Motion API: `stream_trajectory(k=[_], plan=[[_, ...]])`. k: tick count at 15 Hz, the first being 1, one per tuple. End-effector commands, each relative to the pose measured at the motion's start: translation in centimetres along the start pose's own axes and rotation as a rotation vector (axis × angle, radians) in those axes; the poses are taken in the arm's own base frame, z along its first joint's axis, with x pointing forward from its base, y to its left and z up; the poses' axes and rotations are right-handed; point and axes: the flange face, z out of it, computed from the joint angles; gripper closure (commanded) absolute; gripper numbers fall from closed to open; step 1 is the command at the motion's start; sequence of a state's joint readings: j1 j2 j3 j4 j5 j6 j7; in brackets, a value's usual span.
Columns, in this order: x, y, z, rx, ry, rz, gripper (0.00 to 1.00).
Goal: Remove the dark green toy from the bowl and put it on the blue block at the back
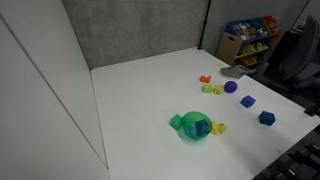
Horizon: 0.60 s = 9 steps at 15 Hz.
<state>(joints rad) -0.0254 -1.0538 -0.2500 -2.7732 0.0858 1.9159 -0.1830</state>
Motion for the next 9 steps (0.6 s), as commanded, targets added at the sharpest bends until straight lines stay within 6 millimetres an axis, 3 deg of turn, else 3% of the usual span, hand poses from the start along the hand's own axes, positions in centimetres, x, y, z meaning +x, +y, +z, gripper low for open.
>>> stream_trajectory(k=[1,5,9], plan=[[0.0,0.0,-0.1,0.0,-0.001,0.0,0.0],[0.4,-0.3,0.1,-0.008,-0.003,0.001,0.0],[2.4,-2.5,1.2,-0.057,-0.008,-0.006,0.0]])
